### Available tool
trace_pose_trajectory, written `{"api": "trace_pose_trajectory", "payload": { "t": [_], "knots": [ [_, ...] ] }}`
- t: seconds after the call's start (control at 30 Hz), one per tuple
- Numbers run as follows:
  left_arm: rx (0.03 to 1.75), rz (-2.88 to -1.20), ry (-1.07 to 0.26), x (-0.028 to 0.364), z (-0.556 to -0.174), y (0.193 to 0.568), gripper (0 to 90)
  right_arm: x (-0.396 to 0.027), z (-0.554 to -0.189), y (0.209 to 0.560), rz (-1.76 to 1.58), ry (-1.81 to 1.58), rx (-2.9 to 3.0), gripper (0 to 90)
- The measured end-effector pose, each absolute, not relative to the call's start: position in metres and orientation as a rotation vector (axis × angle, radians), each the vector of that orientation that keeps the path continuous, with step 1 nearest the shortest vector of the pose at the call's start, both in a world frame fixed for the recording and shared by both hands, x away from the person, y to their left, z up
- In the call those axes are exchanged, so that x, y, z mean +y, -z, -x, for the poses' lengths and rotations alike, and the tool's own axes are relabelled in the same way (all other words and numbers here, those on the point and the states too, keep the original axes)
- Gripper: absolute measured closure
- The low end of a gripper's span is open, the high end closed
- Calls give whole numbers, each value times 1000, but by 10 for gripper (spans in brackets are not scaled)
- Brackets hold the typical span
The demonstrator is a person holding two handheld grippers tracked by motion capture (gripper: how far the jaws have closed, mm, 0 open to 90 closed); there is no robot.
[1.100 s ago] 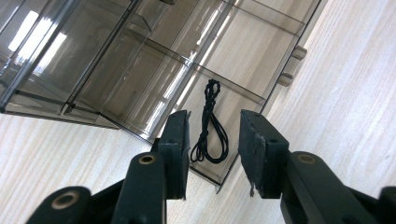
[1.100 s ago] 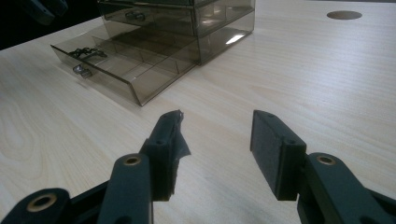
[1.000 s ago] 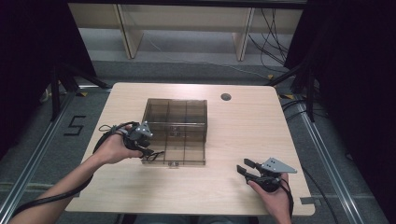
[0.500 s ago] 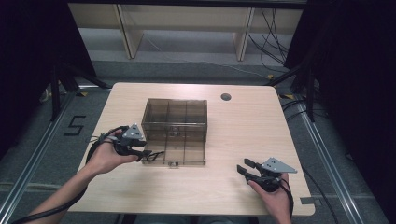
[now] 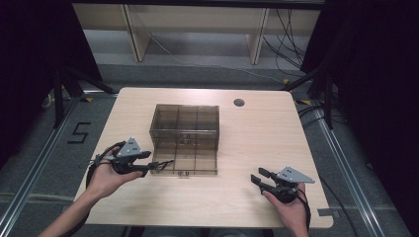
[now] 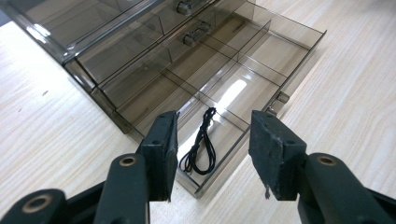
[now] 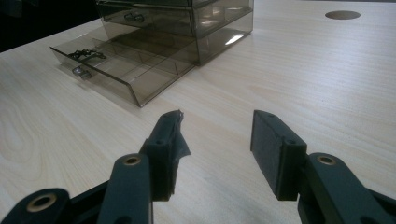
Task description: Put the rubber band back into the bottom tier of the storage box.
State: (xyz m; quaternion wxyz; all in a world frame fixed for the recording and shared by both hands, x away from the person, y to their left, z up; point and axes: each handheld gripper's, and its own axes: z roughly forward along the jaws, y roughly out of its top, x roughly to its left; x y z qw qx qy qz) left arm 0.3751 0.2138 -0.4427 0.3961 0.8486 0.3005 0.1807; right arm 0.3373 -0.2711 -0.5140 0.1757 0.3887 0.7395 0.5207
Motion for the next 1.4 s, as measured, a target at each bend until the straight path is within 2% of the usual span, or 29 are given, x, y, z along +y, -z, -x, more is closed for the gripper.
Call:
{"api": "trace_pose_trajectory", "payload": {
  "t": [0.5,0.77,1.4],
  "knots": [
    [802,-1937,-535,231,-350,472,436,-271,-337,514,-1095,-1462,2097,537],
    [836,-1902,-562,244,-341,486,400,-271,-337,514,-1096,-1468,2098,536],
    [897,-1813,-581,261,-331,517,378,-272,-338,514,-1077,-1474,2086,535]
  ]
}}
